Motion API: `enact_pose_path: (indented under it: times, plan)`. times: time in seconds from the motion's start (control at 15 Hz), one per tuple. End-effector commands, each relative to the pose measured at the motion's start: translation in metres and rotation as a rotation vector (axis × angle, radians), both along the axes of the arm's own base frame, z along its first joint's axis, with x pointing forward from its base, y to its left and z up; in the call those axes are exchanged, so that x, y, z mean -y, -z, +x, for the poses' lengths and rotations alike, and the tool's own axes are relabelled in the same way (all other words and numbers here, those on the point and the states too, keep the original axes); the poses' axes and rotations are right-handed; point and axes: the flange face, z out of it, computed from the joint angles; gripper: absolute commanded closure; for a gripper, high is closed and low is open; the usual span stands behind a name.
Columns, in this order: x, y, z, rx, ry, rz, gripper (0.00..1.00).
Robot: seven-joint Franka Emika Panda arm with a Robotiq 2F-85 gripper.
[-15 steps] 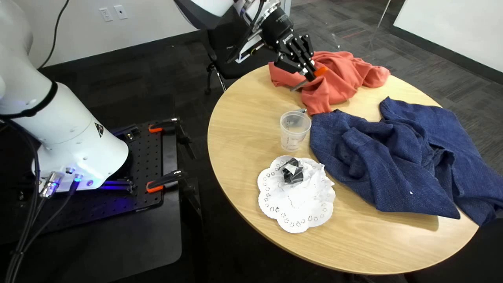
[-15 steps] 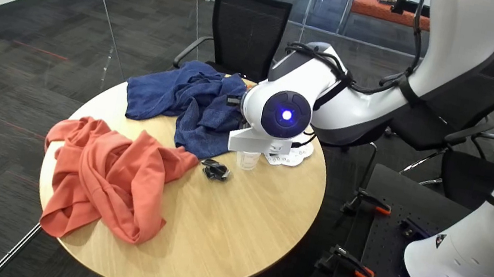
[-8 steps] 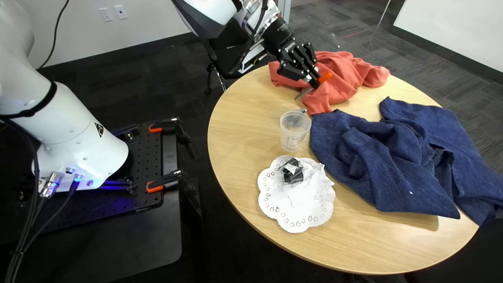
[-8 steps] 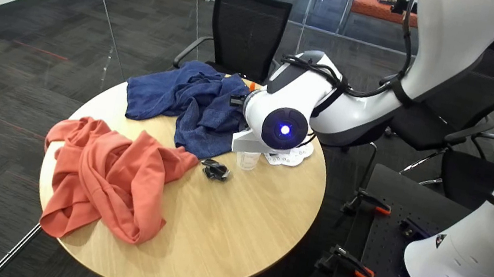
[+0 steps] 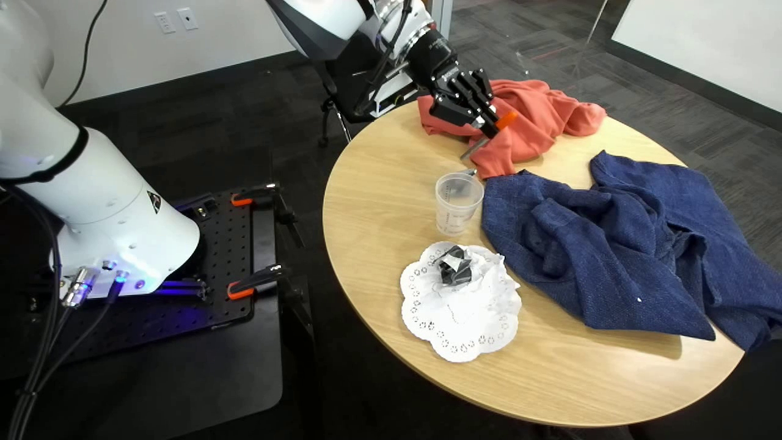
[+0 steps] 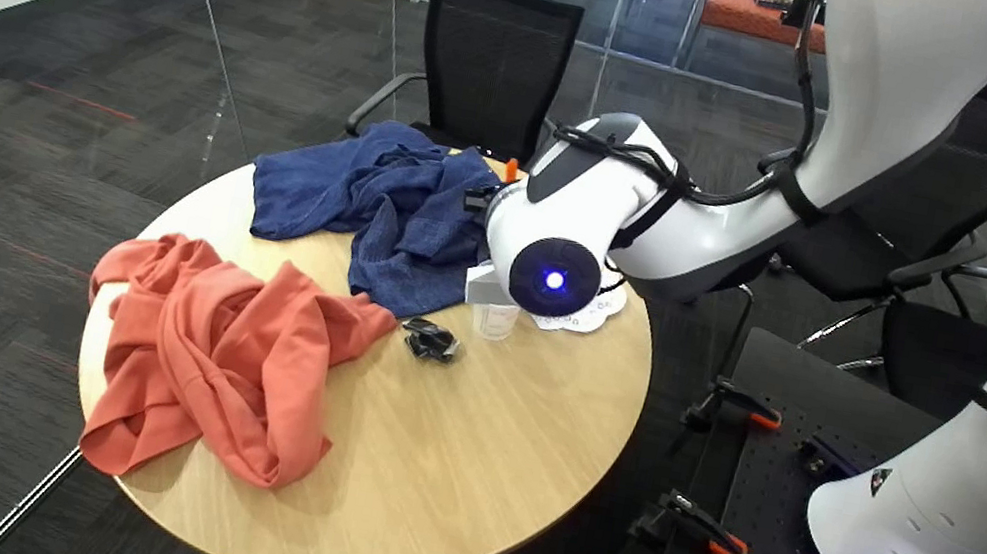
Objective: Put the orange pen inside the clear cup
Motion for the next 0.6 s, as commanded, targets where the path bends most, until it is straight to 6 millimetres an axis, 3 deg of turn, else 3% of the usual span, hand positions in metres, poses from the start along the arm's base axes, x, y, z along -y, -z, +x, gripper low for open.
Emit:
enact_pose_path:
  times: [0.0,0.53]
  plan:
    - [-0.004,0.009,0.005,0.026,0.051,-0.125,0.96]
    - [-0.006,0.041,0.013,-0.003,0.089,-0.227,0.96]
